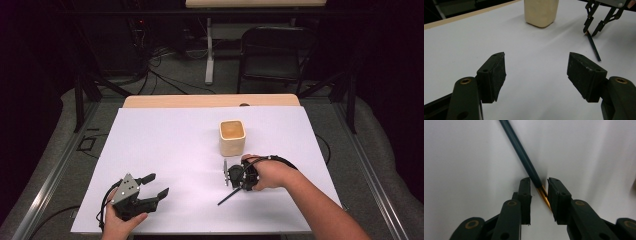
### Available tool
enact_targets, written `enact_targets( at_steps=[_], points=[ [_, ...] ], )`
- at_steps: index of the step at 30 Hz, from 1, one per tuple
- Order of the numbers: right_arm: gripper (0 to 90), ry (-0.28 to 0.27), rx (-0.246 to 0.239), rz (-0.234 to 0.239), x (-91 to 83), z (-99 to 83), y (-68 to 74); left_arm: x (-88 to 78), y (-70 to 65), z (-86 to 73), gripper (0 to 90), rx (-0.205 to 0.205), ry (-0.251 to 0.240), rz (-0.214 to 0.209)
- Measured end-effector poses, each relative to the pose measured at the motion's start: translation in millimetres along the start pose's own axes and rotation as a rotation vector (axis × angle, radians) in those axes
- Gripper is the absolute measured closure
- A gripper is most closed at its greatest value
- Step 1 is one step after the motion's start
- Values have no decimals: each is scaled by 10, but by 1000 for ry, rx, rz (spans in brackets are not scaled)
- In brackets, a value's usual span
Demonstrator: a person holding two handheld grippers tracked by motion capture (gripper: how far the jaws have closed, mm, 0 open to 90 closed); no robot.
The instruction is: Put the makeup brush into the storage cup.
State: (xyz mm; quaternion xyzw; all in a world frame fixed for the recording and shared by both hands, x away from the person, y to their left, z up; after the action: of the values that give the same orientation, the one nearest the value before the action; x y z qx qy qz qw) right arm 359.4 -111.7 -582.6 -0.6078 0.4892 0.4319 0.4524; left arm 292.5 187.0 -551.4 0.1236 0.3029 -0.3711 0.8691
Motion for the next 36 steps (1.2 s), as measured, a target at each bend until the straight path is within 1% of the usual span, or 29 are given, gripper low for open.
enact_targets(
  at_steps=[3,5,12,16,17,19,21,22,28,32,36],
  points=[
    [760,16,-7,6,-1,-4,9,-3,2,-1,312,-3,1,0],
    [767,6,-15,3,13,3,11,0,1,-2,313,-2,1,0],
    [818,13,-25,10,16,6,27,-1,1,-1,312,-2,0,-2],
    [818,18,-31,11,12,-7,22,0,-3,-2,312,-1,1,-2],
    [816,10,-31,12,16,-8,20,0,-4,-2,312,0,1,-2],
    [818,14,-21,12,12,-20,22,0,-3,-1,312,-1,0,-2],
    [822,17,-24,10,7,-31,12,0,0,-1,313,-1,0,-1],
    [825,10,-24,9,10,-30,10,0,1,-1,312,-1,0,-1],
    [832,10,-22,20,24,-23,14,0,-2,-1,312,-2,0,-1],
    [837,27,-24,32,37,-11,27,-3,1,-1,313,-2,0,1],
    [838,15,-21,34,46,-13,18,-2,0,-1,312,-1,-1,-1]
  ],
)
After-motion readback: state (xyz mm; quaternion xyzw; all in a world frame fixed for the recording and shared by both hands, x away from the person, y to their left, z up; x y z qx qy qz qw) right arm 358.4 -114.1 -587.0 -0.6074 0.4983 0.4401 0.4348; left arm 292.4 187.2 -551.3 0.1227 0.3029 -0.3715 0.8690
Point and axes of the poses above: each handheld gripper's, and its own axes: x roughly forward along the jaws, z roughly out of its top, y roughly to its left, the point moved 6 cm from there along x, roughly forward along the jaws, and after that the axes turned 13 degrees about y, right-handed, at the moved point
